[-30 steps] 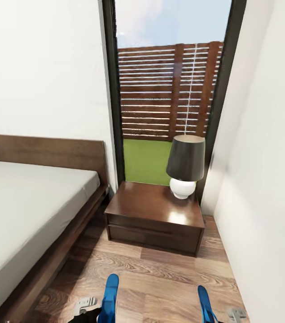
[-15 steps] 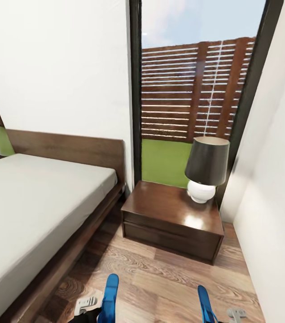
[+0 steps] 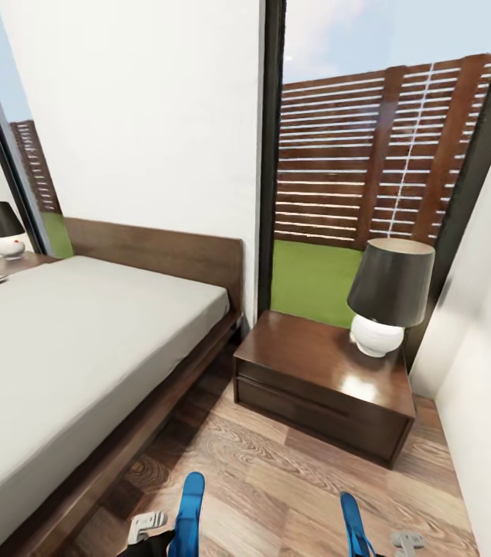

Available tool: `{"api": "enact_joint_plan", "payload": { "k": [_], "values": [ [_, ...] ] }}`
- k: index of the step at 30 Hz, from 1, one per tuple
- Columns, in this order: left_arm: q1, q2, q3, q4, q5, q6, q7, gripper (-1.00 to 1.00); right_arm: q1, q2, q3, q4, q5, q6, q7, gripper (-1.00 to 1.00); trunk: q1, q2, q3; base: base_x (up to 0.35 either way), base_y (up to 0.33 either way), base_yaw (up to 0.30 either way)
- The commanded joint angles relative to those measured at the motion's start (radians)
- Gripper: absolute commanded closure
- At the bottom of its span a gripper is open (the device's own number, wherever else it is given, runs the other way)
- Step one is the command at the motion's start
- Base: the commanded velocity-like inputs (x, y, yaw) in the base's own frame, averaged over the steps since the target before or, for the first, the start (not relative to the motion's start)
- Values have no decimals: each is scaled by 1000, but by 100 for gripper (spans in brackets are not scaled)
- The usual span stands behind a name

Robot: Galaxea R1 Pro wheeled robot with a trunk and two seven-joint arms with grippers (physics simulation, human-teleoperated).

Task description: In the bedroom, move the book from the bed onto either nightstand, and place the two sandals side by side next to the bed.

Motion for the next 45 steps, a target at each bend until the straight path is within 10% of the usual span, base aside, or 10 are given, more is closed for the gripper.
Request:
{"api": "enact_joint_plan", "payload": {
  "k": [1,45],
  "values": [
    [-1,0,-2,2,0,-7,3,100,-1,0,8,4,-6,-8,5,100,0,0,-1,-3,-4,267],
    [-1,0,-3,2,0,-6,3,100,-1,15,8,4,-6,-8,4,100,0,0,-1,0,0,267]
  ]
}}
